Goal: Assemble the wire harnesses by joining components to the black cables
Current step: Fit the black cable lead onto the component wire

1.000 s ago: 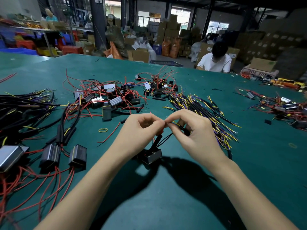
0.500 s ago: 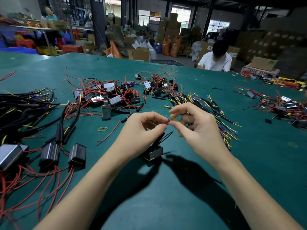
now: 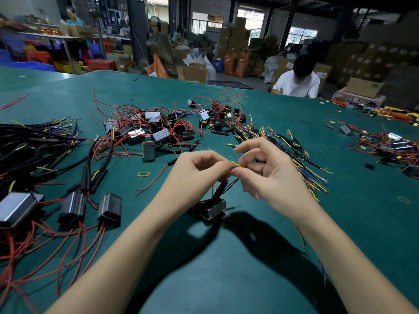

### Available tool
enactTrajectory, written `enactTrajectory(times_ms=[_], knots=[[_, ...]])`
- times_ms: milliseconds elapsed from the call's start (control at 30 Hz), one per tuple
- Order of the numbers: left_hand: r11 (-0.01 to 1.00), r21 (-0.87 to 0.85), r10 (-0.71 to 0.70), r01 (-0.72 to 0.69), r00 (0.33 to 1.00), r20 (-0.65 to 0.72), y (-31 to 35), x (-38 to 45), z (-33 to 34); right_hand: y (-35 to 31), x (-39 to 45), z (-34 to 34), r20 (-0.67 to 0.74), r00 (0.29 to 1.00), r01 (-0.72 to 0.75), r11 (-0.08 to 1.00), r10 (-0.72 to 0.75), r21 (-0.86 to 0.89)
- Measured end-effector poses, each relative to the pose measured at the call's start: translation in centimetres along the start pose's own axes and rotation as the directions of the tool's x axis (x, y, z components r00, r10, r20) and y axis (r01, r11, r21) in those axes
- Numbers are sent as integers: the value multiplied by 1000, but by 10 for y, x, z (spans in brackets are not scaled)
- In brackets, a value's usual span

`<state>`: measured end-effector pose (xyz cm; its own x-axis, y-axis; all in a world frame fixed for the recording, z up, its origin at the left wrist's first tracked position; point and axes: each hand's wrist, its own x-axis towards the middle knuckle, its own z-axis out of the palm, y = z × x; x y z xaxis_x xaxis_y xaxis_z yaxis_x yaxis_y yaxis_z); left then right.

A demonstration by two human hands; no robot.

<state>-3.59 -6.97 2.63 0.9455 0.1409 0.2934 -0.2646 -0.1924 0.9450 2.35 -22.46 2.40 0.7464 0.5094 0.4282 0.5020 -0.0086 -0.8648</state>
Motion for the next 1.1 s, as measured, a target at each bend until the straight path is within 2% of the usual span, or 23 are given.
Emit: enactTrajectory(times_ms=[100,300,433,567,733,833,967,1100], knots=[[999,-41,-26,27,999,29,-1,2,-1,-4,0,-3,26,1000,5,998,-7,69],[994,-60,-92,93,996,11,-10,4,-3,-3,-1,-3,-18,1000,19,992,-22,-122],[1000,-24,-20,20,1000,3,-10,3,-2,-2,0,-2,-72,997,-5,982,-9,-187],[992,106,71,-66,996,-45,-11,3,-2,0,1,-1,-89,996,-8,967,-16,-255],[930,304,235,-208,970,-56,-11,2,2,1,-1,1,-81,993,55,940,-87,-336],[894,373,285,-247,957,-49,-9,1,2,1,0,4,-79,978,140,882,-195,-450],[910,352,250,-218,967,-47,-7,1,1,0,0,8,-47,950,233,801,-309,-551],[963,240,138,-123,990,-43,-6,1,2,1,-1,6,-30,936,268,765,-351,-585]])
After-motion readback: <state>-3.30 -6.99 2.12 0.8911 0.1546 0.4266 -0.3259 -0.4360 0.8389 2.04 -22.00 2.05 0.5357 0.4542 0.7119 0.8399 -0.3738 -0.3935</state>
